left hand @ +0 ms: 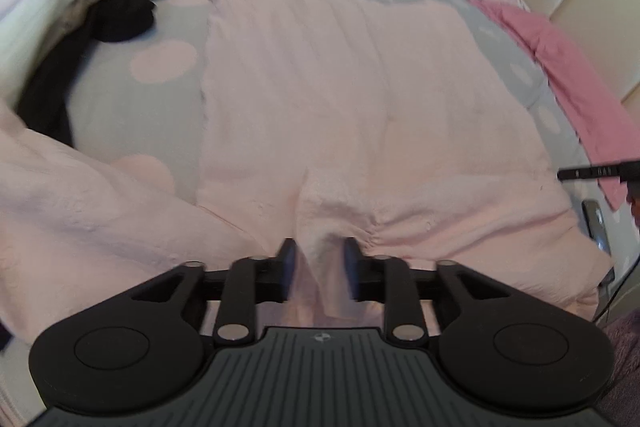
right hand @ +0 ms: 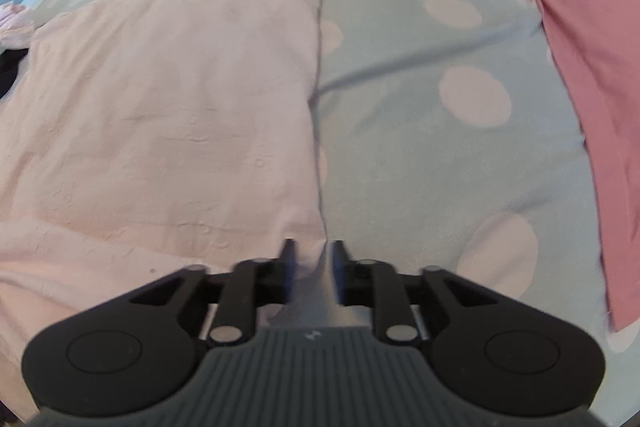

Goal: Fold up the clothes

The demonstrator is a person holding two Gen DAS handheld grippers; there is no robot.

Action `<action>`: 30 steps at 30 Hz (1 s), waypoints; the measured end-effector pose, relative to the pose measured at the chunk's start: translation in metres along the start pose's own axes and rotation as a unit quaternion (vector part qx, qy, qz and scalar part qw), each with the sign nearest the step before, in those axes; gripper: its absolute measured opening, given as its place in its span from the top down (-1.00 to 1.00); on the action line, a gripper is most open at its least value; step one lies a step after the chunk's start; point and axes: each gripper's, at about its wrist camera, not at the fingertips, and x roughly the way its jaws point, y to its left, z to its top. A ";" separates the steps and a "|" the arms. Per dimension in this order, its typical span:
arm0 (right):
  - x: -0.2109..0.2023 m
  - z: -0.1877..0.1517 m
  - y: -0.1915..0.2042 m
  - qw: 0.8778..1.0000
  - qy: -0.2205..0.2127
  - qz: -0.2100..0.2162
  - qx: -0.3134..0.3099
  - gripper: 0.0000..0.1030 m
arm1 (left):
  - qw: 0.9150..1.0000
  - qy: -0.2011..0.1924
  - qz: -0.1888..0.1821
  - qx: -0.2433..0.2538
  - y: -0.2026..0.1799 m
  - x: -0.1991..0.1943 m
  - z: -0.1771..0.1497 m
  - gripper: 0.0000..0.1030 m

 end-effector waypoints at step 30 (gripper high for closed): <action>-0.049 -0.004 0.104 0.994 -0.036 0.052 -0.088 0.11 | 0.932 -0.194 0.231 -0.203 0.223 -0.113 0.091 0.94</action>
